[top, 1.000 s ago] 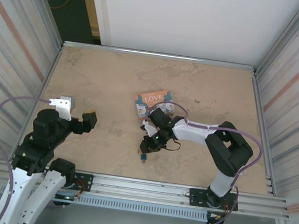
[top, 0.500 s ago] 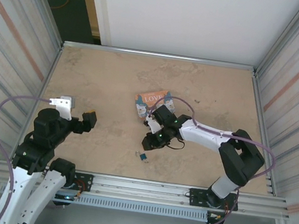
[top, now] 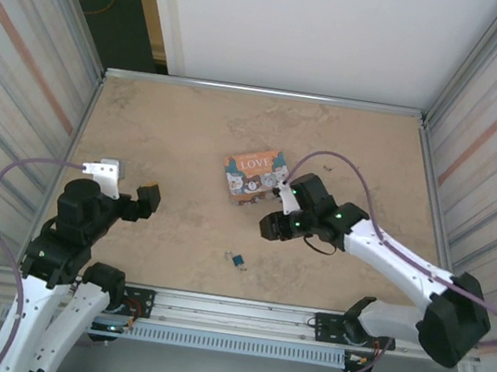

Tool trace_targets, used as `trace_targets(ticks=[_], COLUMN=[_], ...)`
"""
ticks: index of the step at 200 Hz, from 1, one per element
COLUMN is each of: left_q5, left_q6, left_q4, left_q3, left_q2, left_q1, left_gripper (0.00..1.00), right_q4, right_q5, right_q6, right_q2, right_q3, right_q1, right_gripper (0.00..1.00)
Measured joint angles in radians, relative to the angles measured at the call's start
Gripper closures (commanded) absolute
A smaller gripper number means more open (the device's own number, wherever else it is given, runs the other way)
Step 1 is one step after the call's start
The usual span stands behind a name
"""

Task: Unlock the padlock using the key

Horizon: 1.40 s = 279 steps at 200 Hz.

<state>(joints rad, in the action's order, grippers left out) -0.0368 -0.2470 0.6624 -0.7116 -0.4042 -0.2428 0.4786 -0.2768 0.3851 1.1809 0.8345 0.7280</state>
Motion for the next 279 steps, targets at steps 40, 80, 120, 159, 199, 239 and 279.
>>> trace_targets(ticks=[40, 80, 120, 159, 199, 239, 279], left_q5=[-0.016, -0.018, -0.018, -0.021, -0.029, -0.038, -0.069], left_q6=[-0.003, -0.019, -0.030, -0.038, -0.042, -0.042, -0.047], left_q4=[0.000, -0.001, -0.002, -0.002, -0.005, -0.013, -0.041], left_q3=[0.000, 0.002, 0.002, 0.002, 0.002, 0.002, 0.002], left_q2=[-0.001, -0.001, -0.001, -0.001, -0.005, -0.014, -0.047], left_q1=[0.000, 0.000, 0.000, 0.000, 0.000, 0.000, 0.000], left_gripper=[0.01, 0.01, 0.01, 0.01, 0.01, 0.01, 0.01], right_q4=[-0.028, -0.048, -0.056, -0.041, -0.011, 0.005, 0.021], right_q5=[0.076, 0.125, 0.169, 0.211, 0.247, 0.323, 0.454], right_q6=[0.005, 0.007, 0.026, 0.049, 0.054, 0.055, 0.041], right_q2=[-0.179, -0.353, -0.519, -0.664, -0.705, -0.712, -0.710], right_q3=[-0.077, -0.147, -0.220, -0.282, -0.289, -0.300, -0.301], right_q1=[-0.074, -0.168, -0.241, -0.302, -0.335, -0.336, -0.338], right_gripper=[0.42, 0.27, 0.01, 0.01, 0.01, 0.01, 0.01])
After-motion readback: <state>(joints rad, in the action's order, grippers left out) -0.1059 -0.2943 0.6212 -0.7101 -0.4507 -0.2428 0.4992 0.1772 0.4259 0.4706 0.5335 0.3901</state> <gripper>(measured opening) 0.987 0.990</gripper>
